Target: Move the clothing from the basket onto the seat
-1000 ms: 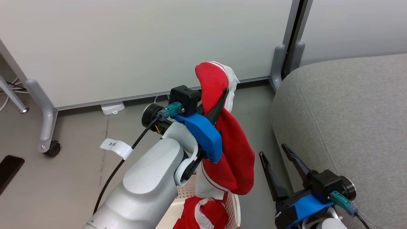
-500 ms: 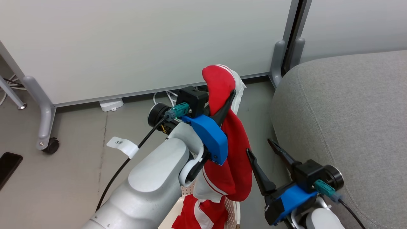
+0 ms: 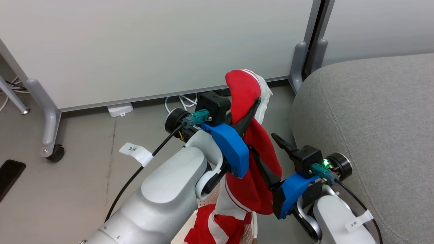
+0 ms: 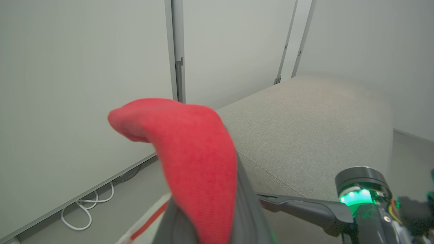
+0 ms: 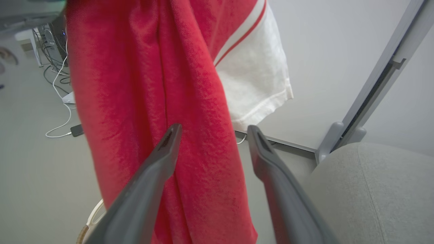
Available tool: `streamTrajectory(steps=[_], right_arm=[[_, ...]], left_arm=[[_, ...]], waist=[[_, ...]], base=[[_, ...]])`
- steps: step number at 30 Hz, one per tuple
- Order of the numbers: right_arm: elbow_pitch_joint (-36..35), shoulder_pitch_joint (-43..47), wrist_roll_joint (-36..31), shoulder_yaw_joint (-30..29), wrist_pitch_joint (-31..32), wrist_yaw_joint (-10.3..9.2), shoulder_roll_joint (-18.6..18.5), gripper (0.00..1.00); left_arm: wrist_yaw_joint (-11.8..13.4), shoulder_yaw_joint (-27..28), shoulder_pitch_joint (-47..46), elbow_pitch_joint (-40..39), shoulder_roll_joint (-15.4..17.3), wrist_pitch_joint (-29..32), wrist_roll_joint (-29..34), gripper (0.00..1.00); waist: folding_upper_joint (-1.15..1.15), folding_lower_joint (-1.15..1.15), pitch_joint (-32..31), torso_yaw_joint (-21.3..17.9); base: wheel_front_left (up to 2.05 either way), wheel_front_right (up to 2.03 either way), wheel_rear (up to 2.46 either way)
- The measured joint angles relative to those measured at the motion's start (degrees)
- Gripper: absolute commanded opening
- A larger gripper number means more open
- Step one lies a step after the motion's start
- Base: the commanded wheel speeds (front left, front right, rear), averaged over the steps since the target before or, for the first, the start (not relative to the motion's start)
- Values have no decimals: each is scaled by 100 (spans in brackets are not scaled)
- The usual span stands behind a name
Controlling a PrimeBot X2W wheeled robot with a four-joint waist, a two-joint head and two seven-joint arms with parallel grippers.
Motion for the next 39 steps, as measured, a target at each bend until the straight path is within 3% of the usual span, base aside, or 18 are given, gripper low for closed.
streamTrajectory(steps=[14, 16, 17, 18, 39], right_arm=[[1274, -805, 920, 1289, 4, 0, -219, 100], [1354, -878, 1033, 1404, -112, 0, -212, 44], [1389, -915, 1094, 1445, -170, 0, -209, 7], [1436, -949, 1141, 1480, -215, 0, -209, 0], [2105, -1168, 1390, 1616, -601, 0, -177, 0]], left_arm=[[-74, -274, -72, -96, 0, -99, -207, 0], [-73, -294, -75, -90, 1, -120, -231, 0], [-71, -302, -78, -85, -1, -126, -244, 0], [-70, -311, -80, -78, -1, -130, -249, 0], [-1, -452, -103, 94, 0, -176, -409, 0]], waist=[[0, 0, -28, 85], [0, 0, -43, 78], [0, 0, -50, 73], [0, 0, -58, 69], [0, 0, -140, -25]], base=[[0, 0, 0], [0, 0, 0], [0, 0, 0], [0, 0, 0], [0, 0, 0]])
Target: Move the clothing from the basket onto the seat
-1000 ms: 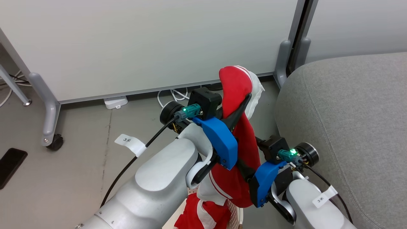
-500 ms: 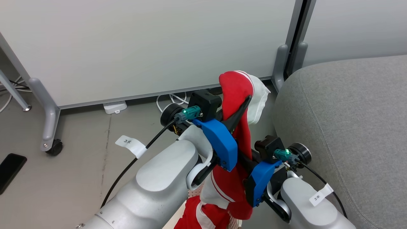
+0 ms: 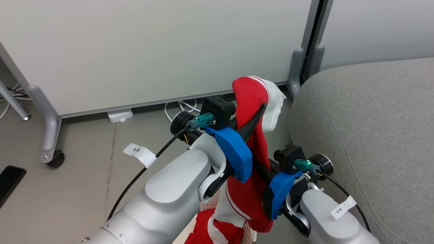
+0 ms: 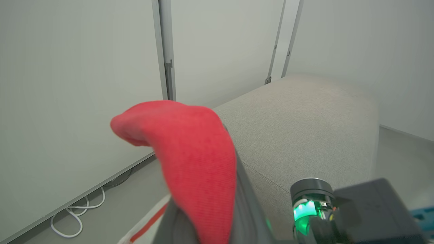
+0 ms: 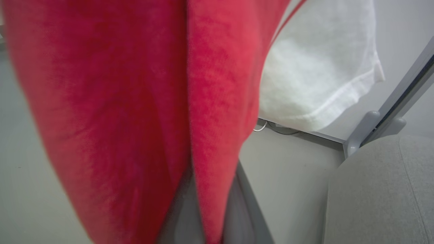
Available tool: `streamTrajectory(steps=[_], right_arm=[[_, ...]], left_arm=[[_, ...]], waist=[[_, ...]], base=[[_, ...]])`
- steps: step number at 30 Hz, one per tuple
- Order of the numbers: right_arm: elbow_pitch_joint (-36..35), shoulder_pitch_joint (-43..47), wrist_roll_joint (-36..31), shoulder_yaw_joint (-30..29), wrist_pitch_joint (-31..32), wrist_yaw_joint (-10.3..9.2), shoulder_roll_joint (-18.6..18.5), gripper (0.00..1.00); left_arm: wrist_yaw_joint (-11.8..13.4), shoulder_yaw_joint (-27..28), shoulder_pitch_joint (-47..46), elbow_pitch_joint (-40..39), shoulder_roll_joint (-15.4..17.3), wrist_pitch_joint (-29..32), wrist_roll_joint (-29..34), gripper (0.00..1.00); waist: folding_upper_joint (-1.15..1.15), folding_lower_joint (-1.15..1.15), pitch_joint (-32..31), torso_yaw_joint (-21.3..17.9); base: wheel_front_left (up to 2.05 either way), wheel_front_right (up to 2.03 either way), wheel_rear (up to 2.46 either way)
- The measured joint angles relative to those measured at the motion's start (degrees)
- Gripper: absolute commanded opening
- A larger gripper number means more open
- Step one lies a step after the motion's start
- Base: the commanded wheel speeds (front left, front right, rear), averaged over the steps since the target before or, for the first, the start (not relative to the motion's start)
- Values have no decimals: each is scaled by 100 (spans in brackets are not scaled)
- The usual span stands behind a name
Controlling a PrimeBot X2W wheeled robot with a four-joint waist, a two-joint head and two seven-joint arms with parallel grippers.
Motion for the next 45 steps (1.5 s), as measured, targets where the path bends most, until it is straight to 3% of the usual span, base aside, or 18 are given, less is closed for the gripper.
streamTrajectory(steps=[8, 9, 10, 11, 31, 45], right_arm=[[93, -69, 37, 36, -63, 0, 32, 0], [102, -71, 46, 38, -80, 0, 34, 0], [109, -73, 53, 40, -84, 0, 36, 0], [116, -74, 65, 42, -101, 0, 38, 0], [231, -154, 78, -36, -203, 0, 48, 0], [240, -165, -13, -341, -258, 0, -23, 0]], left_arm=[[5, -32, -41, 54, 0, -42, -7, 0], [7, -33, -41, 55, 0, -38, -29, 15], [19, -35, -41, 57, 0, -36, -41, 49], [34, -37, -42, 62, -1, -37, -41, 100], [105, -100, 55, 119, 124, -244, -46, 100], [338, 118, 856, -626, 823, -715, 80, 100]], waist=[[0, 0, 11, -25], [0, 0, 13, -26], [0, 0, 17, -27], [0, 0, 22, -28], [0, 0, 56, -3], [0, 0, 115, -24]], base=[[0, 0, 0], [0, 0, 0], [0, 0, 0], [0, 0, 0], [0, 0, 0], [0, 0, 0]])
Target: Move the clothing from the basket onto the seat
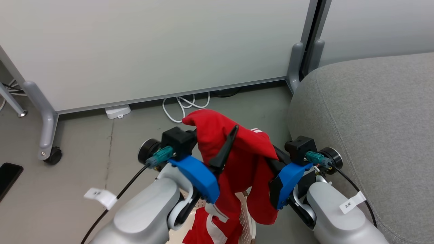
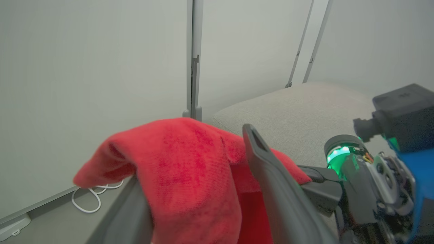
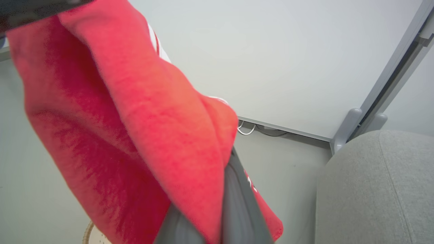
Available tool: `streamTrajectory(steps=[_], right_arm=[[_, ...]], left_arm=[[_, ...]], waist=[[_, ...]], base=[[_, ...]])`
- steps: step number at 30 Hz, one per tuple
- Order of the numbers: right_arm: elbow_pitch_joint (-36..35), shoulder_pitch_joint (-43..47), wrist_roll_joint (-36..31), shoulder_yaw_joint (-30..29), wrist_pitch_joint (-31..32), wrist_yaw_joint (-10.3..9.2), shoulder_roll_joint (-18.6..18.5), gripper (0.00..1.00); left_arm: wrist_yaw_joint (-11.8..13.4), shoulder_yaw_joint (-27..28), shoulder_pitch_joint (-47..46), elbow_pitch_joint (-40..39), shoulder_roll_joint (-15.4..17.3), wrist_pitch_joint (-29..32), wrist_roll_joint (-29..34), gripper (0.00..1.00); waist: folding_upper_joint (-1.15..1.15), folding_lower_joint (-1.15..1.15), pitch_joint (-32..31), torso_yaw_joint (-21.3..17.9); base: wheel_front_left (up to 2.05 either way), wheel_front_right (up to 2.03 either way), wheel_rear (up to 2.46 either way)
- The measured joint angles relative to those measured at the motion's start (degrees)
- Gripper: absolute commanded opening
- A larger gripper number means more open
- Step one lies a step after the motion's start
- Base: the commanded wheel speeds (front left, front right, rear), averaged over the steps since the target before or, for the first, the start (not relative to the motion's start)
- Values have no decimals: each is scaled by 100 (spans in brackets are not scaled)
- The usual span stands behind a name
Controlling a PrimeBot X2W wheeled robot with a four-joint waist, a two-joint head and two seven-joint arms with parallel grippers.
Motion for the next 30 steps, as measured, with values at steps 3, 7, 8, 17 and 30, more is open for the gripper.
streamTrajectory(steps=[3, 7, 8, 17, 30], right_arm=[[-9, 0, -31, -47, -3, 0, 2, 0], [-34, 3, -64, -107, -4, 0, 1, 0], [-37, 3, -71, -119, -4, 0, -1, 0], [-119, 19, -134, -182, -2, 0, -15, 0], [-399, 21, -166, -151, 29, 0, 34, 0]], left_arm=[[54, 191, 285, -336, 198, -45, 75, 100], [101, 675, 795, -945, 447, -60, 319, 100], [104, 820, 945, -1077, 503, -60, 411, 100], [77, 1808, 2150, -1816, 695, -62, 1257, 100], [-13, 3125, 3168, -2263, 482, -62, 2038, 100]], waist=[[0, 0, -1, -34], [0, 0, 14, -89], [0, 0, 17, -106], [0, 0, 39, -351], [0, 0, 189, -1121]], base=[[0, 0, 0], [0, 0, 0], [0, 0, 0], [0, 0, 0], [0, 0, 0]])
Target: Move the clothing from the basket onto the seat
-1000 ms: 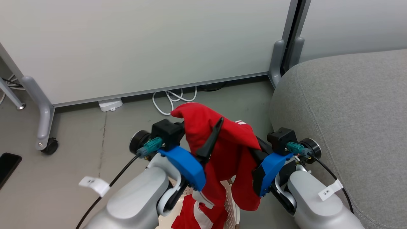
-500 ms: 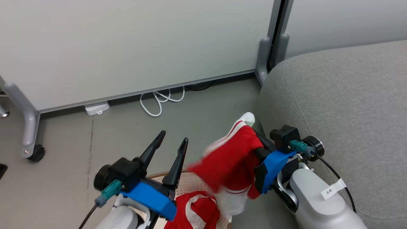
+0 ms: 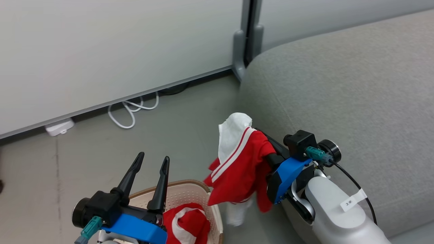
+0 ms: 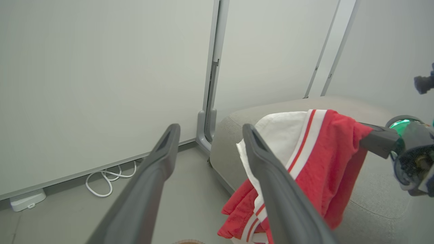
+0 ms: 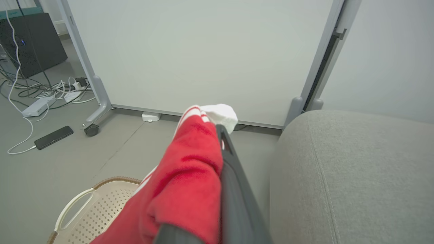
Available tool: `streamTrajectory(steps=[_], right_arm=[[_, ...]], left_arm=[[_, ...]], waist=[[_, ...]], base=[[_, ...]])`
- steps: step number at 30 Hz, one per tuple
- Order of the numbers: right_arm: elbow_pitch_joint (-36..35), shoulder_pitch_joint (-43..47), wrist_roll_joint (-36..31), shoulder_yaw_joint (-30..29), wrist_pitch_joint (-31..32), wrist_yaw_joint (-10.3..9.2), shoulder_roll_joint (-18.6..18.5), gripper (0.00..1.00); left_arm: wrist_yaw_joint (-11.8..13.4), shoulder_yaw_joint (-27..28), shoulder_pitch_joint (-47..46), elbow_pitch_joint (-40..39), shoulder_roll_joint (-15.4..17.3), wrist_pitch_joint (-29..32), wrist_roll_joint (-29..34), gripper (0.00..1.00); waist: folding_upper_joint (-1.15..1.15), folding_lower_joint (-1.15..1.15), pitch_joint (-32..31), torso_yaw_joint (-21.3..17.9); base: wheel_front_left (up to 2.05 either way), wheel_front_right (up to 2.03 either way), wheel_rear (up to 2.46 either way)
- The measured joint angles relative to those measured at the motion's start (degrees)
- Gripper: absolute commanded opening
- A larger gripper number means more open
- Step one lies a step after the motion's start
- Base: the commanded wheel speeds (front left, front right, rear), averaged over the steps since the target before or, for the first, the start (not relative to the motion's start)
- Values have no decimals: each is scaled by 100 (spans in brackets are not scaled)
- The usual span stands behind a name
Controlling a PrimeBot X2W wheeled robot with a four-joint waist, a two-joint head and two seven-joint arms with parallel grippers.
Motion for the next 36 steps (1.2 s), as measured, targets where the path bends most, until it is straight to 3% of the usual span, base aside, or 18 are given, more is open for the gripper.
streamTrajectory(steps=[21, 36], right_arm=[[-559, 137, 64, -226, 52, 0, 41, 0], [-712, 280, -15, -492, 86, 0, 80, 0]], left_arm=[[-400, 715, 236, -75, -277, 0, 675, 100], [-502, 711, 167, 58, -299, 0, 766, 100]], waist=[[0, 0, 290, -1619], [0, 0, 410, -1738]], base=[[0, 0, 0], [0, 0, 0]])
